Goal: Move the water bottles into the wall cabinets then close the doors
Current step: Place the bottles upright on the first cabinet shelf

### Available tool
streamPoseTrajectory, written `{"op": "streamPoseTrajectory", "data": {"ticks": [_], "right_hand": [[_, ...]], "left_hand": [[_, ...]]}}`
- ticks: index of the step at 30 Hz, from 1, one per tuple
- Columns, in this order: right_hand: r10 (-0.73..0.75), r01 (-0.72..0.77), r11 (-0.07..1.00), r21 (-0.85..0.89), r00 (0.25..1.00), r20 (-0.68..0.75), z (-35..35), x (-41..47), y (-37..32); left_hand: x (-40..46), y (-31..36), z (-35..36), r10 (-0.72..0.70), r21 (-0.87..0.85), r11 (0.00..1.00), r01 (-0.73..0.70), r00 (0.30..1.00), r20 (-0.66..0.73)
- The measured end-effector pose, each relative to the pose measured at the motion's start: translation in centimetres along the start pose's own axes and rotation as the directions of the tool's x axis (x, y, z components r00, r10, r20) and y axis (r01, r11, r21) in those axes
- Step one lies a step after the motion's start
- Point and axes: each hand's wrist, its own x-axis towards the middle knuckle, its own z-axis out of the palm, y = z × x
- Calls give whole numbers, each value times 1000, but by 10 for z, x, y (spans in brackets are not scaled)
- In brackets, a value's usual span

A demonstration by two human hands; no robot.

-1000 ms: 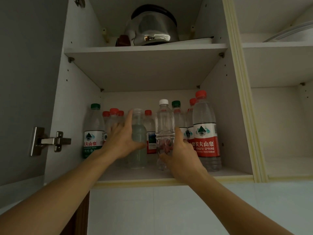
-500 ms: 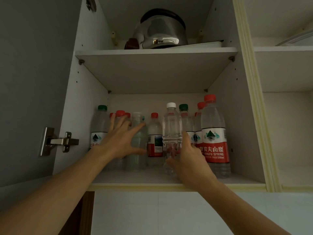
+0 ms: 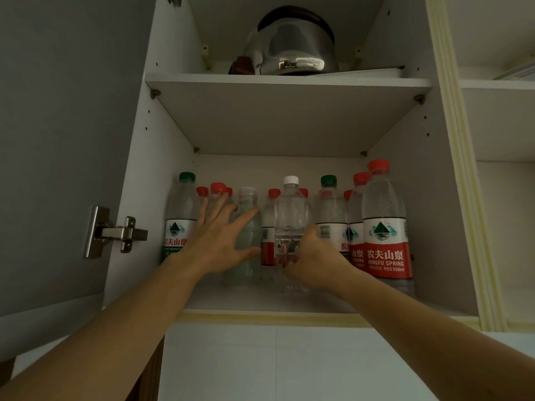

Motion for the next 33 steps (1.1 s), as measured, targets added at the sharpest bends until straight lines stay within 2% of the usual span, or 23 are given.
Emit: {"op": "streamPoseTrajectory", "data": {"ticks": [3, 10, 17, 24, 33], "right_hand": [[15, -15, 1000, 22, 1000, 22, 8, 8, -7], [6, -9, 999, 38, 997, 79, 15, 22, -9], [18, -27, 996, 80, 993, 118, 18, 33, -8], [-18, 9, 996, 87, 994, 104, 26, 45, 1], [-22, 23, 1000, -8, 998, 66, 30, 44, 5]], "left_hand": [[-3, -5, 1, 6, -32, 999, -6, 1000, -12], [-7, -8, 0, 16, 7, 1000, -16, 998, 54], [-8, -6, 0, 44, 25, 999, -45, 998, 37], [-6, -3, 1, 42, 72, 996, -42, 999, 9], [-11, 2, -6, 45, 108, 993, -41, 998, -33]]}}
